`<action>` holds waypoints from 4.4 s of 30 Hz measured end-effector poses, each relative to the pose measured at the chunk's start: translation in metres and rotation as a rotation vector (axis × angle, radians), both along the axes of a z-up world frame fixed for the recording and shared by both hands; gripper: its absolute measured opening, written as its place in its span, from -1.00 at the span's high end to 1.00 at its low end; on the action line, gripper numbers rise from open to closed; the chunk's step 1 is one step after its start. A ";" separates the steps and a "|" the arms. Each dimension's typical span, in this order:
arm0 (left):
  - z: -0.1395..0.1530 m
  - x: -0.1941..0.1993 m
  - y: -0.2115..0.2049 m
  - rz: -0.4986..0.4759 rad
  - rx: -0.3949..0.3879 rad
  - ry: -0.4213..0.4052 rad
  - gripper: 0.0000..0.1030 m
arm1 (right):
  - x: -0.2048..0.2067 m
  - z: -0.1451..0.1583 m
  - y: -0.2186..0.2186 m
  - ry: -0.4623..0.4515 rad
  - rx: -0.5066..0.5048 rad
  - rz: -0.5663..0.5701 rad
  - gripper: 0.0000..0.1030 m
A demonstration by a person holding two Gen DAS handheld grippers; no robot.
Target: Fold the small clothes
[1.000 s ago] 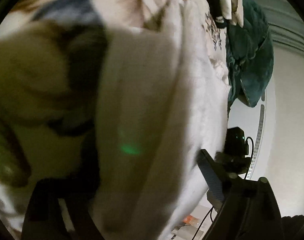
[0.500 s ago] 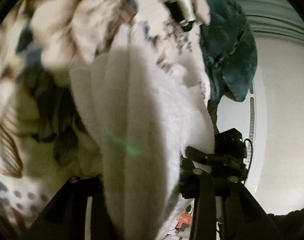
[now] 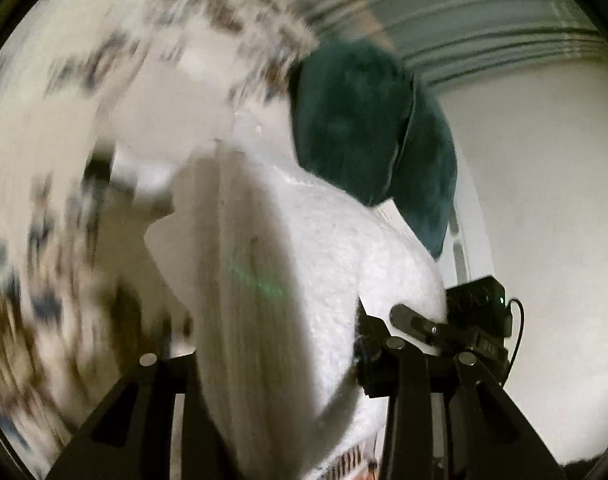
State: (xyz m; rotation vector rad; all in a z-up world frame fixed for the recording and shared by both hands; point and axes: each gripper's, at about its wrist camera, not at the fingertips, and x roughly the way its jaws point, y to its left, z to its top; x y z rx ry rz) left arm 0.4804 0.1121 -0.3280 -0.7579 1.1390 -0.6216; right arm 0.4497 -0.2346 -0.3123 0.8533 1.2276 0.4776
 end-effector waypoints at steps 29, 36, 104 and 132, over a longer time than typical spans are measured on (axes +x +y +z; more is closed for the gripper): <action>-0.071 0.173 0.012 0.118 0.580 0.011 -0.76 | 0.216 -0.062 0.047 0.019 -0.684 0.036 -0.92; -0.045 0.129 -0.008 0.136 0.750 -0.036 -0.98 | 0.142 -0.013 0.067 -0.031 -0.916 0.016 -1.00; 0.344 -0.298 -0.047 0.358 0.880 -0.492 -0.99 | -0.376 0.516 0.086 -0.619 -1.002 -0.235 -1.00; 0.351 -0.306 -0.048 0.372 0.889 -0.501 -0.99 | -0.373 0.526 0.090 -0.642 -0.993 -0.237 -1.00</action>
